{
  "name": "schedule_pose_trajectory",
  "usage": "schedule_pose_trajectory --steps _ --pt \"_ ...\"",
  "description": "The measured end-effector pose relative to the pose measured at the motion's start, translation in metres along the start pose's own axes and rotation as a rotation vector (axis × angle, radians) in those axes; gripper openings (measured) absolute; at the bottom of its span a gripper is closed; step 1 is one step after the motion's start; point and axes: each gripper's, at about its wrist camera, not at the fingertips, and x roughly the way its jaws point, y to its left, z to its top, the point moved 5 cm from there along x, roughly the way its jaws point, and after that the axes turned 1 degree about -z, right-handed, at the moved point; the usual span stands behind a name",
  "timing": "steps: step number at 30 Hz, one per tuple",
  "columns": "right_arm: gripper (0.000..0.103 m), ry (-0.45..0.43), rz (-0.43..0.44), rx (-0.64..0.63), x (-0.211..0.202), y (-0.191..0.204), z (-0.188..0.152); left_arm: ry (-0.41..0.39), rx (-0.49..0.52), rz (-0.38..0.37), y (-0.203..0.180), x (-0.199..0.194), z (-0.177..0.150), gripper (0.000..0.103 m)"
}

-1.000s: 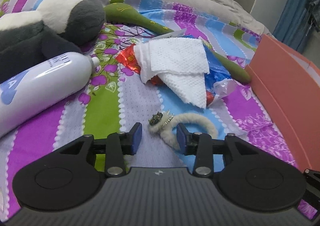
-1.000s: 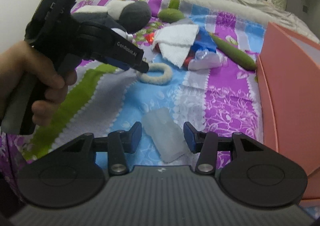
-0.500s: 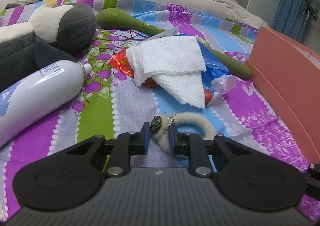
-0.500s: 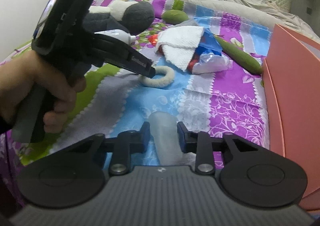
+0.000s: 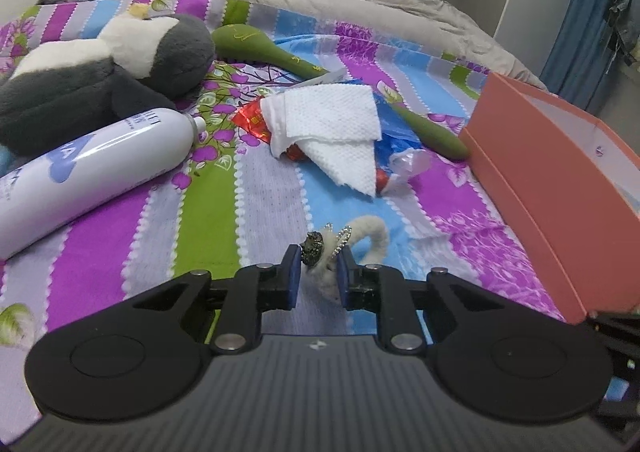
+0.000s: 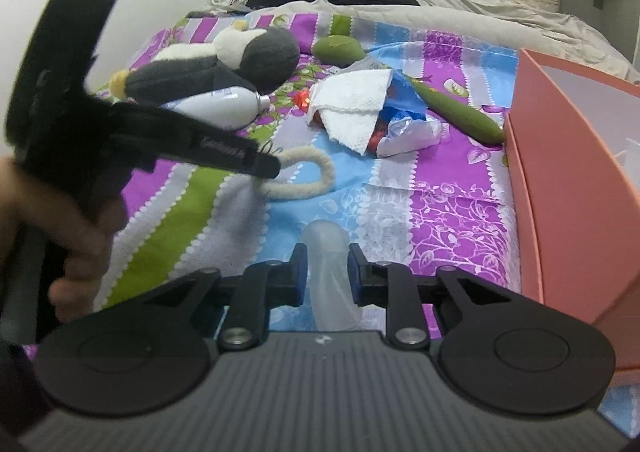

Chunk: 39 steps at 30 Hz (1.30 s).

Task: Organize soft objects
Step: 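Carry the ring in the left tool while the right tool carries the clear piece to the pink box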

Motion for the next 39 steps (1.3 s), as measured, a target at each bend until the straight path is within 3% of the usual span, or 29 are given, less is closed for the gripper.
schedule_pose_trajectory --steps 10,22,32,39 --pt "0.025 -0.046 -0.022 0.036 -0.034 -0.001 0.006 -0.025 -0.064 -0.005 -0.002 -0.057 -0.01 0.022" --pt "0.025 -0.109 -0.034 0.066 -0.078 0.0 0.036 -0.074 -0.058 -0.039 -0.024 -0.115 0.012 0.022" --pt "0.025 -0.227 -0.052 0.119 -0.137 -0.013 0.075 -0.129 -0.034 -0.078 -0.065 -0.169 0.047 0.022" --pt "0.025 -0.283 -0.068 0.146 -0.174 -0.033 0.1 -0.13 -0.023 -0.137 -0.104 -0.186 0.068 0.022"
